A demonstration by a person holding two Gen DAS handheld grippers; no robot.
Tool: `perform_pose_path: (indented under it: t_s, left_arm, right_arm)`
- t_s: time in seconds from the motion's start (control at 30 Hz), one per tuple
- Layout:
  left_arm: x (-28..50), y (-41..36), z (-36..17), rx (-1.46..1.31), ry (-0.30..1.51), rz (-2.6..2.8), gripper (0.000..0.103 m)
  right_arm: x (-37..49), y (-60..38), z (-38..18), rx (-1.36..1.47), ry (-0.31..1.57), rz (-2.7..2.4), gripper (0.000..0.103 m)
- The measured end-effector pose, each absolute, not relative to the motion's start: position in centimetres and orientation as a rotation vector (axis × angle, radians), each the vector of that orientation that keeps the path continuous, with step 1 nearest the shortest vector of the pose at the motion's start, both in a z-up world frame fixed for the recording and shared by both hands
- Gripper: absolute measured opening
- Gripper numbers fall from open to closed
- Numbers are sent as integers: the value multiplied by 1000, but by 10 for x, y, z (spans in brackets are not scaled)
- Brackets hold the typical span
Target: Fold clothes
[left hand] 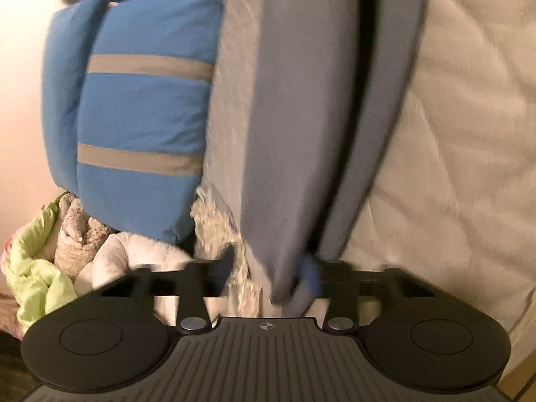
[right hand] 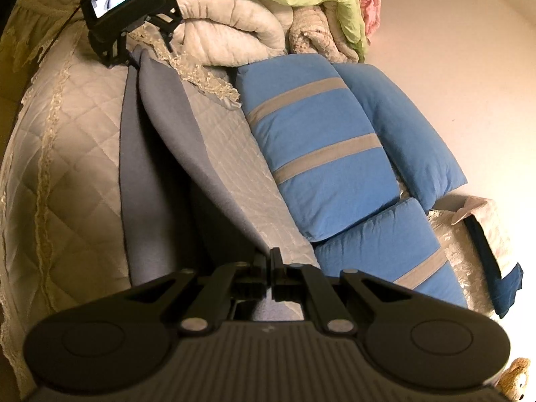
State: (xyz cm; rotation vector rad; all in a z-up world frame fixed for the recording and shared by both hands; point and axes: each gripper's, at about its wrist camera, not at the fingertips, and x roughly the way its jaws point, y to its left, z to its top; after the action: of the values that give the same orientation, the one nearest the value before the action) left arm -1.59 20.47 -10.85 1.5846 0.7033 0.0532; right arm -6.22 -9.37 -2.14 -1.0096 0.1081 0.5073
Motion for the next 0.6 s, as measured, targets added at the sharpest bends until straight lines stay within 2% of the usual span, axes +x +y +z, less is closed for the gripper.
perform_pose_path:
  t_s: [0.03, 0.37, 0.6]
  left_arm:
    - [-17, 207, -111, 1604, 714, 55, 4]
    - [-30, 222, -110, 1690, 675, 139, 3]
    - [-27, 227, -120, 1669, 762, 131, 3]
  right_arm:
    - [-63, -93, -22, -1012, 113, 513, 10]
    - [-79, -81, -62, -1149, 171, 630, 9]
    - [-82, -71, -83, -1232, 203, 643, 9]
